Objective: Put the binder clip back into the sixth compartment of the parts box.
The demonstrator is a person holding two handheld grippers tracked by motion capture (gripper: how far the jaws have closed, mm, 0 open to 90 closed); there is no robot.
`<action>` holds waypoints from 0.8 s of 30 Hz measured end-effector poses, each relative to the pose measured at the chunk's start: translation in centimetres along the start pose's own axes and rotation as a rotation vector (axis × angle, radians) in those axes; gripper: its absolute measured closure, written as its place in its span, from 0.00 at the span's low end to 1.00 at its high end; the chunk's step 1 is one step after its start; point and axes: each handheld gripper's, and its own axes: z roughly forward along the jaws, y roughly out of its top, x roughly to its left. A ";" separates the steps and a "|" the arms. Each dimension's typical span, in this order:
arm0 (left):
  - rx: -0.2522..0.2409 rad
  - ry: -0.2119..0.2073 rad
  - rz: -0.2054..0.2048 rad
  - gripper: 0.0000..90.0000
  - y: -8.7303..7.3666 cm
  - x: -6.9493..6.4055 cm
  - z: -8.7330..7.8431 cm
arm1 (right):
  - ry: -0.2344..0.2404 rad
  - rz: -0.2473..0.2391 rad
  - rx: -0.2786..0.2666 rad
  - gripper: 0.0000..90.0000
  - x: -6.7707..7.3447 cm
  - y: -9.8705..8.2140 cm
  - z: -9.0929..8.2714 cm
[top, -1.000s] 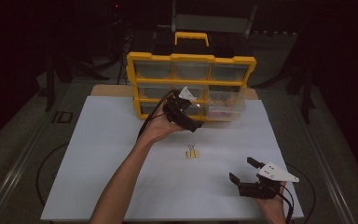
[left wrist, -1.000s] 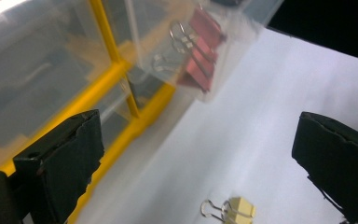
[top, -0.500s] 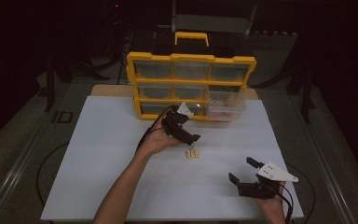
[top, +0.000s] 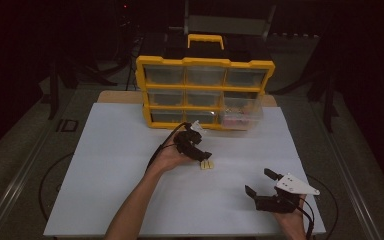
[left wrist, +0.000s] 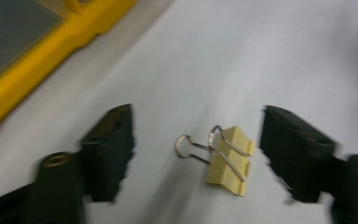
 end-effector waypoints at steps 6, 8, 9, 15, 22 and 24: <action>0.012 -0.060 -0.038 0.54 -0.6 0.2 1.0 | 0.000 0.001 0.002 0.08 0.0 0.0 0.0; 0.019 -0.071 -0.047 0.59 -0.8 0.2 1.3 | 0.002 0.000 0.003 0.08 0.0 0.0 0.0; 0.019 -0.085 -0.050 0.61 -0.8 0.3 1.4 | 0.002 -0.001 0.005 0.08 0.0 0.0 0.1; 0.033 -0.129 -0.052 0.80 -0.9 0.1 2.0 | 0.001 -0.002 0.005 0.08 0.0 0.0 0.1; -0.002 -0.231 -0.049 0.96 -1.0 -0.3 1.4 | 0.002 -0.001 0.005 0.08 0.0 0.0 0.1; -0.001 -0.231 -0.035 0.99 -1.1 -0.7 1.3 | 0.002 0.001 0.004 0.08 0.0 0.0 0.1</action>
